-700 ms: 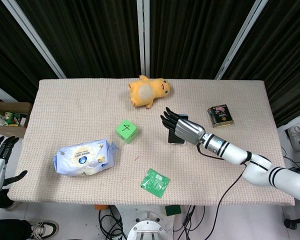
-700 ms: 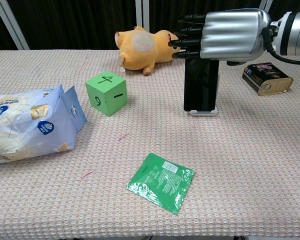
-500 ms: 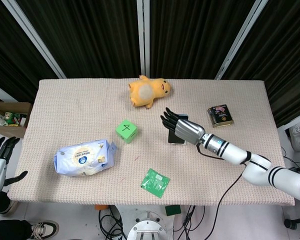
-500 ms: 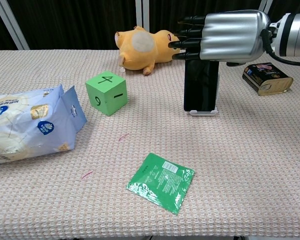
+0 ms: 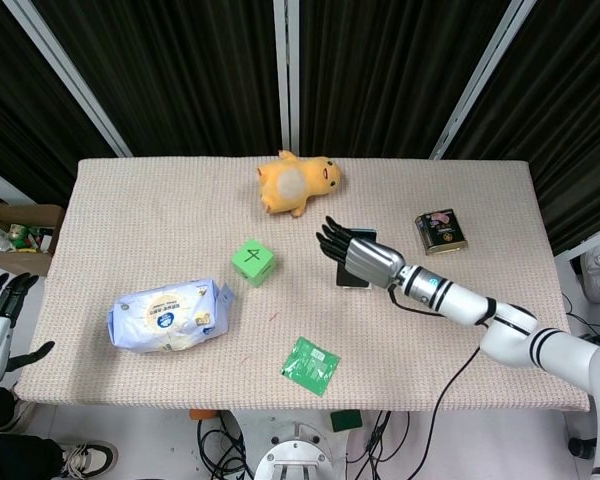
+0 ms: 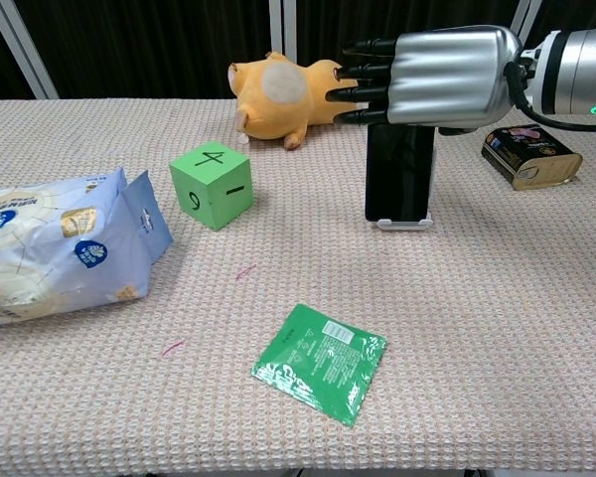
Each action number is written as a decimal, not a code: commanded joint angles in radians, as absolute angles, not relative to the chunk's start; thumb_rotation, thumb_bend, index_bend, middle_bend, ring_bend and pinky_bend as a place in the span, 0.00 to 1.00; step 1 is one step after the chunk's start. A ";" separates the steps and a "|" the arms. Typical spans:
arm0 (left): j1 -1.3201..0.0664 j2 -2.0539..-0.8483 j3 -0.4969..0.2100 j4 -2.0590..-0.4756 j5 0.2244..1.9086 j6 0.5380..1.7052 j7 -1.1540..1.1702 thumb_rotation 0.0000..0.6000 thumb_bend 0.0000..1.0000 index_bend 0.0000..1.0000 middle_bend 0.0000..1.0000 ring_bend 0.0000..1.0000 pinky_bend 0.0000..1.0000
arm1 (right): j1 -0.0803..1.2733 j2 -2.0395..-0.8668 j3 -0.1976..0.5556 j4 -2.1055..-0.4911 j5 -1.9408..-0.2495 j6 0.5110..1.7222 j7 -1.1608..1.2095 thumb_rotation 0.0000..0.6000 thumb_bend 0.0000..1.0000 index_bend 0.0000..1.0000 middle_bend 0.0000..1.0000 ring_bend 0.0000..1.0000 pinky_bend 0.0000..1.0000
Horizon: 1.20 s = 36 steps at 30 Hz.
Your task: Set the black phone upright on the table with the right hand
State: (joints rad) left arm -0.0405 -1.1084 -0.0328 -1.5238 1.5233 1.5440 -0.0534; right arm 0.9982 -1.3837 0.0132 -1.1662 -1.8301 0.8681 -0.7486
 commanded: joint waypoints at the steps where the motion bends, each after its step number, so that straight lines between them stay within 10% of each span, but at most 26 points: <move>1: -0.039 -1.108 -0.032 -1.522 1.522 1.544 -0.056 1.00 0.00 0.11 0.11 0.04 0.16 | 1.003 -1.386 0.013 -1.160 -1.831 0.868 -0.743 1.00 0.27 0.00 0.00 0.00 0.00; 18: -0.040 -1.118 -0.031 -1.499 1.518 1.535 -0.074 1.00 0.00 0.11 0.11 0.04 0.16 | 1.023 -1.406 0.007 -1.142 -1.822 0.837 -0.739 1.00 0.31 0.01 0.05 0.00 0.00; 36: -0.043 -1.116 -0.028 -1.499 1.517 1.526 -0.071 1.00 0.00 0.11 0.10 0.04 0.17 | 1.020 -1.419 -0.013 -1.108 -1.851 0.898 -0.685 1.00 0.34 0.31 0.25 0.08 0.00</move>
